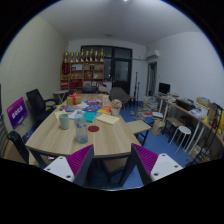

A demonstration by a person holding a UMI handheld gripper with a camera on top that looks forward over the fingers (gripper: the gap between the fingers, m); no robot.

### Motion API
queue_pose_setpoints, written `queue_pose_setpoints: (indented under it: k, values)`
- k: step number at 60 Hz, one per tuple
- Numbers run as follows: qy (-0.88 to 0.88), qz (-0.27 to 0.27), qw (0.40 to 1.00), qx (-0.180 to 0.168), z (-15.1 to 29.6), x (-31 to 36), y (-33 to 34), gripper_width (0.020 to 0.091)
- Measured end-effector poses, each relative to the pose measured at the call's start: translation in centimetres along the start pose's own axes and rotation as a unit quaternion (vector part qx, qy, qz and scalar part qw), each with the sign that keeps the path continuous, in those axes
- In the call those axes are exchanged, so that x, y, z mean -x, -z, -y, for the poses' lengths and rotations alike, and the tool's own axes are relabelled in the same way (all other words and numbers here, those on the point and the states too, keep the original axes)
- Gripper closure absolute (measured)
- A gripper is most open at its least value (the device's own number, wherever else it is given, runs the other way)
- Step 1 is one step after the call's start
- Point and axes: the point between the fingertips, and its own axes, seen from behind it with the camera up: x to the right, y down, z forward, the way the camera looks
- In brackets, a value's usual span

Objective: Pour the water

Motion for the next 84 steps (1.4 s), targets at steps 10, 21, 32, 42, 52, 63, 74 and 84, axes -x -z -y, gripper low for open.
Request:
queue_pose_setpoints:
  k: [10, 21, 32, 42, 52, 63, 74, 84]
  values:
    - [0.007, 0.003, 1.000, -0.030, 0.8, 5.3, -1.5, 0.0291]
    - [-0.009, 0.029, 0.998, -0.054, 0.9, 10.9, -11.9, 0.0294]
    - [-0.016, 0.069, 0.996, -0.052, -0.3, 16.1, -22.6, 0.0294]
    - [-0.014, 0.090, 0.994, -0.058, -0.6, 18.9, -28.9, 0.0295]
    - [0.007, 0.089, 0.993, -0.076, 0.3, 21.0, -33.3, 0.0301]
    - [0.020, 0.083, 0.994, -0.068, 0.9, 21.9, -35.5, 0.0575]
    - [-0.005, 0.104, 0.995, -0.010, 2.3, 22.1, -36.8, 0.0660]
    - [0.200, 0.049, 0.978, -0.028, 9.8, 21.1, -39.7, 0.0659]
